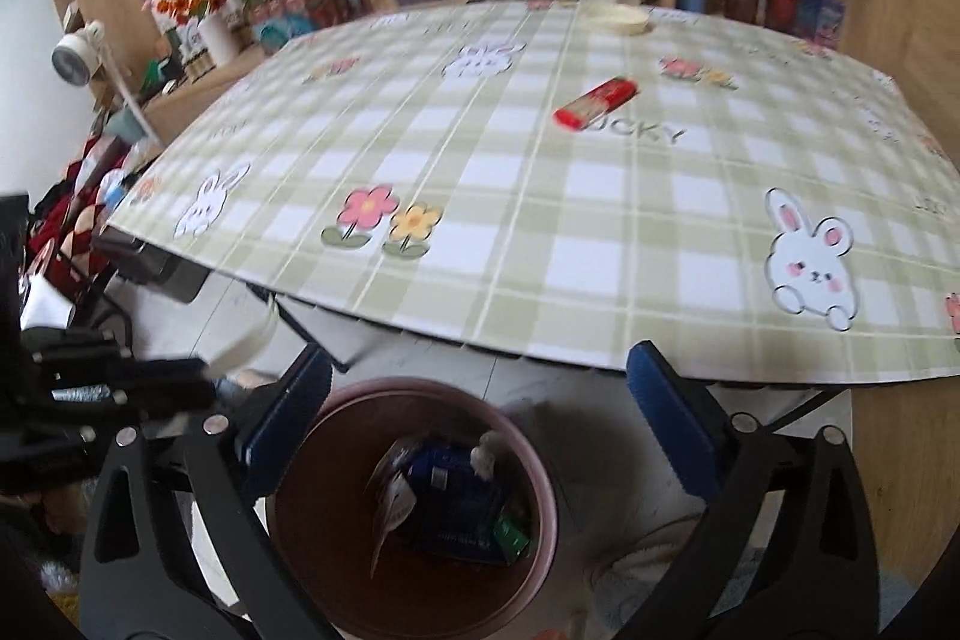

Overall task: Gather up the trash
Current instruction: 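Open the right tool to drop the packet while the left tool drops the fork, then move both open tools back over the table toward the red lighter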

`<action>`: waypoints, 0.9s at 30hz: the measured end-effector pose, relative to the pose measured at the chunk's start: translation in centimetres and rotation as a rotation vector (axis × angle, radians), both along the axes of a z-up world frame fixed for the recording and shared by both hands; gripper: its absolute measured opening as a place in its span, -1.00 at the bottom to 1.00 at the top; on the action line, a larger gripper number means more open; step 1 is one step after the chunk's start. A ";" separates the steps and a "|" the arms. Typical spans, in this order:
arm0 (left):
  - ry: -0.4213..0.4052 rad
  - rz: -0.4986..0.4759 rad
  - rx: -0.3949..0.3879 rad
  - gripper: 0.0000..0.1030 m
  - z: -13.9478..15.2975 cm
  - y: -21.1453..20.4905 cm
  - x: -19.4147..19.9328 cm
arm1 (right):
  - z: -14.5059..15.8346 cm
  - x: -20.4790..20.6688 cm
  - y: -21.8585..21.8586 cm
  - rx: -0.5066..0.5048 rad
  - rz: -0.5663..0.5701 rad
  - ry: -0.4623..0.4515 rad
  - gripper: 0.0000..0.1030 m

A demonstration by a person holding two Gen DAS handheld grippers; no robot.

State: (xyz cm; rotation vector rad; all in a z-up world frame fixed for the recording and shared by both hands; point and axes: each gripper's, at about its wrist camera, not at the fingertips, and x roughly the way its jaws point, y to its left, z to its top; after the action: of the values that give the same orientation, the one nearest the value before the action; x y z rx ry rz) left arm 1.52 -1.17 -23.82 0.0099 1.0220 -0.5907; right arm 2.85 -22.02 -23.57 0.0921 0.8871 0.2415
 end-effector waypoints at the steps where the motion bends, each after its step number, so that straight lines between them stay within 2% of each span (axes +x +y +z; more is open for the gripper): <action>1: 0.004 -0.003 0.002 -0.75 -0.1 -0.1 0.0 | 0.0 0.0 -0.1 -0.005 -0.008 -0.007 0.89; 9: 0.032 -0.022 -0.002 -0.74 -0.8 -0.8 0.2 | -0.3 0.1 -1.0 -0.022 -0.043 -0.009 0.89; 11: 0.031 -0.025 -0.012 -0.43 -0.8 -0.9 0.2 | -0.4 -0.1 -1.2 -0.021 -0.053 -0.006 0.89; 12: 0.023 -0.018 -0.013 0.03 -0.6 -0.8 0.3 | -0.5 -0.1 -1.4 -0.020 -0.060 -0.003 0.89; 13: 0.010 -0.006 -0.018 0.23 -0.4 -0.7 0.3 | -0.5 -0.1 -1.5 -0.019 -0.065 -0.002 0.89; 22: -0.064 0.160 -0.039 0.62 0.9 2.4 1.5 | -0.8 -0.1 -2.4 -0.007 -0.106 0.001 0.89; 27: -0.090 0.198 -0.019 0.68 1.5 3.4 2.4 | -1.0 0.2 -2.6 -0.003 -0.105 0.009 0.89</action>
State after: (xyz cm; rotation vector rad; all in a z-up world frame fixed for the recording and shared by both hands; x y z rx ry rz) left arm 3.94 2.23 -22.28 -0.0802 0.9169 -0.4159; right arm 3.04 -24.62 -24.52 0.1366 0.8887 0.1421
